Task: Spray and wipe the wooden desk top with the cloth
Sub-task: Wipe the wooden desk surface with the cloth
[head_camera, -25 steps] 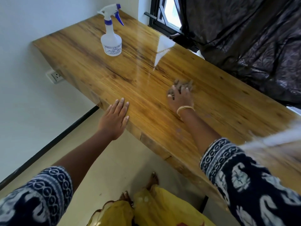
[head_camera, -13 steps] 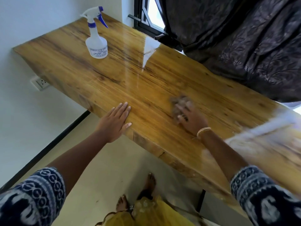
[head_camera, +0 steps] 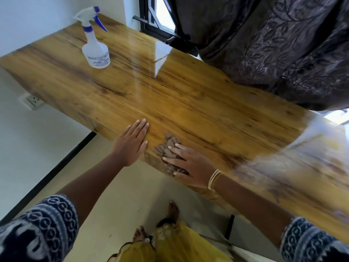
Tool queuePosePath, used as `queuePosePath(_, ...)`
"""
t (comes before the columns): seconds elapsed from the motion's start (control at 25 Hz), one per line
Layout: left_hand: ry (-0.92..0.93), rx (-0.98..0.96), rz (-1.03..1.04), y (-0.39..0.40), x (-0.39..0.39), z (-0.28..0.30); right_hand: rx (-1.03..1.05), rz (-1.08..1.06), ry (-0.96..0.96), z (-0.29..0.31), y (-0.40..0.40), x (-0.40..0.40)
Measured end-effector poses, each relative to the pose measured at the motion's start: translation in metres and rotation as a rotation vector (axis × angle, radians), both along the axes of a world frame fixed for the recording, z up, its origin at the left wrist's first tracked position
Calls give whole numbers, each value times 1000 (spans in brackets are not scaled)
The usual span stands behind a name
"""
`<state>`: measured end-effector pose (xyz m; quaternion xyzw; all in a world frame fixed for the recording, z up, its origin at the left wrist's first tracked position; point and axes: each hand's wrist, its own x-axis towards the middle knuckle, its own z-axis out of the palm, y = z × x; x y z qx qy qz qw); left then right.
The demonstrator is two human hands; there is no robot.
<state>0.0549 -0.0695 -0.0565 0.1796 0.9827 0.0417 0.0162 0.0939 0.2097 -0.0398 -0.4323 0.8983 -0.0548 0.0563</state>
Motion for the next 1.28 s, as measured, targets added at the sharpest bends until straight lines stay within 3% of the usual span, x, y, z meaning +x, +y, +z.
queuePosePath(0.08,-4,34,-6,19,-4,-1,-2,6,10,3,28,-25)
queuePosePath(0.28,-2,41,-17,43,-16,-1,61,-828,5,9,136,-147)
queuePosePath(0.4,-9,105,-15,42,-22,-1,42,-1098,-66,8,140,-172)
queuePosePath(0.48,-24,136,-5,45,-34,0,-6,-928,15,4,114,-160)
queuePosePath(0.68,-49,163,42,70,-76,3,-62,-67,0,3,52,-74)
queuePosePath(0.84,-45,183,20,96,-104,6,-133,283,-78,-1,71,-100)
queuePosePath(0.92,-54,221,21,112,-121,6,-138,177,-65,-4,87,-149)
queuePosePath(1.04,-69,248,35,139,-146,3,-126,-181,-50,-2,119,-230)
queuePosePath(1.28,-12,150,38,168,-177,0,-110,-770,-4,-2,178,-334)
